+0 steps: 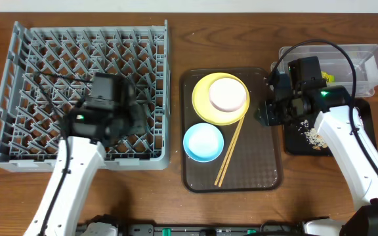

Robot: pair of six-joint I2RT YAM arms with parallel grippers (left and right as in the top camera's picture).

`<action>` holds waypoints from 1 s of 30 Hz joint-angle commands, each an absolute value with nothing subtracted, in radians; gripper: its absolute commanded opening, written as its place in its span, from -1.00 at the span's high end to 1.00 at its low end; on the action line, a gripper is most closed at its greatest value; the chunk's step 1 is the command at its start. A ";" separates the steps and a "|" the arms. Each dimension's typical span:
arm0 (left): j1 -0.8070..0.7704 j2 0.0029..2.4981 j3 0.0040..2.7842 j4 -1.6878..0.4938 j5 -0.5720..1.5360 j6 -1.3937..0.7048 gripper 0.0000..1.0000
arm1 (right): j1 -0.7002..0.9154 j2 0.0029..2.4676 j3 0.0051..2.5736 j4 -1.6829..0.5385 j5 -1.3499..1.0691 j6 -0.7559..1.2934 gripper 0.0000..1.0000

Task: Sort waste into correct bins and load items into the dishwasher rack
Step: 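Move the left gripper to the blue bowl and grasp its rim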

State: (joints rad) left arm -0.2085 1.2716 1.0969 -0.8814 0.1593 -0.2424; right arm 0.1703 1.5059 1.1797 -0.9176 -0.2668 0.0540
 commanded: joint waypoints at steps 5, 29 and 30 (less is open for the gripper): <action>-0.403 1.275 1.092 -0.801 0.160 -0.229 -0.08 | 0.152 1.491 1.184 -0.957 -0.063 0.142 0.10; -0.872 1.660 1.092 -0.534 0.067 -0.267 -0.08 | 0.046 1.397 1.184 -1.029 -0.057 0.141 -0.18; -0.881 1.674 1.092 -0.532 0.067 -0.267 -0.08 | 0.046 1.397 1.184 -1.029 -0.057 0.141 -0.18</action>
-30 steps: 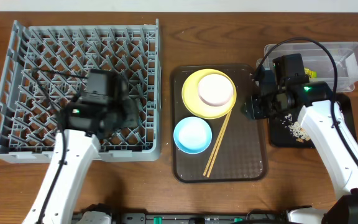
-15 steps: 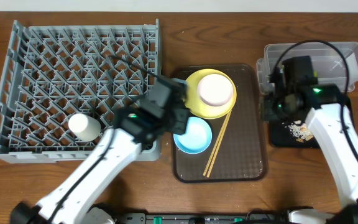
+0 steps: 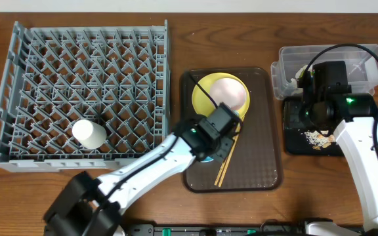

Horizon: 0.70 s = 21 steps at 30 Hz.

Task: Sort waste into correct bins and load items into the dishwasher rack
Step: 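Move the left gripper to the blue bowl and grasp its rim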

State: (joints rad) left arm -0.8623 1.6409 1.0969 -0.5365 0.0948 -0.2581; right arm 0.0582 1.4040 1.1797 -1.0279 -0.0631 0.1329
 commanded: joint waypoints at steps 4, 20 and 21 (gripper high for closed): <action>-0.912 1.723 1.092 -0.513 0.067 -0.267 -0.07 | 0.046 1.397 1.184 -1.029 -0.057 0.141 -0.18; -0.940 1.803 1.092 -0.503 0.023 -0.267 0.55 | 0.046 1.397 1.184 -1.040 -0.057 0.141 -0.18; -0.940 1.803 1.092 -0.506 0.012 -0.267 0.57 | 0.046 1.397 1.184 -1.042 -0.057 0.141 -0.18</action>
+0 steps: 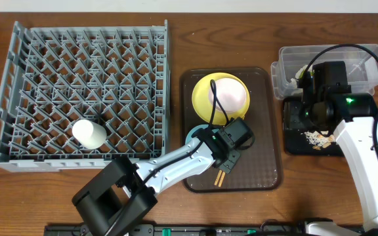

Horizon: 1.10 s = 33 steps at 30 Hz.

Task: Sort waste into correct bins and load items into the dishwasher rack
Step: 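Move the left gripper to the blue bowl and grasp its rim, then carry the blue bowl left over the dish rack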

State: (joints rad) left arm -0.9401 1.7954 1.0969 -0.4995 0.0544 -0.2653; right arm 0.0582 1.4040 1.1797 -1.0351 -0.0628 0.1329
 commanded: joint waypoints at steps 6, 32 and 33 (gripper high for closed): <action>-0.940 1.797 1.093 -0.514 0.002 -0.267 0.88 | 0.046 1.397 1.184 -1.059 -0.057 0.141 -0.18; -0.467 1.528 1.362 -0.784 0.472 -0.099 0.88 | 0.046 1.397 1.184 -1.067 -0.057 0.141 -0.20; -0.411 1.528 1.362 -0.784 0.551 -0.081 0.88 | 0.046 1.397 1.184 -1.067 -0.057 0.141 -0.19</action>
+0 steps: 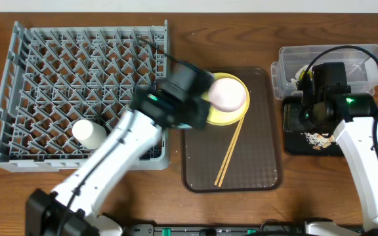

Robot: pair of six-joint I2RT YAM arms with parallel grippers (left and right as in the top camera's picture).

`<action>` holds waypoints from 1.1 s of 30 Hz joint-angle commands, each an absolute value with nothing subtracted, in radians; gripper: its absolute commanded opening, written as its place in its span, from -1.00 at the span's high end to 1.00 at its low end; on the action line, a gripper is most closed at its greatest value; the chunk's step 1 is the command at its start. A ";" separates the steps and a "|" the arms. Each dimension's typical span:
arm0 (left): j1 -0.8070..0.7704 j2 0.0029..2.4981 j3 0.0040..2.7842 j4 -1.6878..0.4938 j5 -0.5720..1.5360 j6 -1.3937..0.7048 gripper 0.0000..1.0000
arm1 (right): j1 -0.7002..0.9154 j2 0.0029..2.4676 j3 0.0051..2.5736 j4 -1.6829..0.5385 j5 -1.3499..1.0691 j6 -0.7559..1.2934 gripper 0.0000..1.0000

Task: Sort waste into correct bins and load items into the dishwasher rack
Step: 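Carry the blue bowl left over the dish rack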

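My left gripper [188,113], blurred, hangs over the tray's left edge beside the rack, shut on the blue bowl [198,122]; only a sliver of the bowl shows under it. On the brown tray [261,170] lie a yellow plate [236,117] carrying a pink bowl [227,94] and a pair of wooden chopsticks [230,151]. A white cup [88,133] lies in the grey dishwasher rack [84,59]. My right gripper [305,103] is over the bins, its fingers hidden under the wrist.
A clear plastic bin [366,59] stands at the back right. In front of it is a black bin [320,141] with pale scraps in it. The rack fills the left half of the table.
My left gripper was low over the blue bowl and the chopsticks on the tray. Now it is up and to the left by the rack's edge, and the bowl has left its spot. The right arm has not moved.
My left gripper was over the rack's front left and my right by the tray's right edge. Then the white cup lay in the rack, the left gripper had reached the blue bowl, and the right stood over the bins. Now the bowl is carried towards the rack.
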State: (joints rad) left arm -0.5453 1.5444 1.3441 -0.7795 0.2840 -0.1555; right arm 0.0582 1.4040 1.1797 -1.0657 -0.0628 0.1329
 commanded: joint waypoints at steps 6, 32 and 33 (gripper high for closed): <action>-0.066 1.532 1.362 -0.764 0.959 0.008 0.88 | 0.046 1.397 1.184 -1.067 -0.057 0.141 -0.20; 0.412 1.811 1.362 -0.309 1.551 -0.315 0.88 | 0.046 1.397 1.184 -1.068 -0.057 0.141 -0.20; 0.406 1.810 1.362 -0.245 1.517 -0.383 0.88 | 0.046 1.397 1.184 -1.068 -0.057 0.141 -0.20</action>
State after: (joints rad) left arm 0.4179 1.8256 1.3415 -0.3149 1.5108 -0.2420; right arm 0.0582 1.4040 1.1797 -1.0676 -0.0628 0.1329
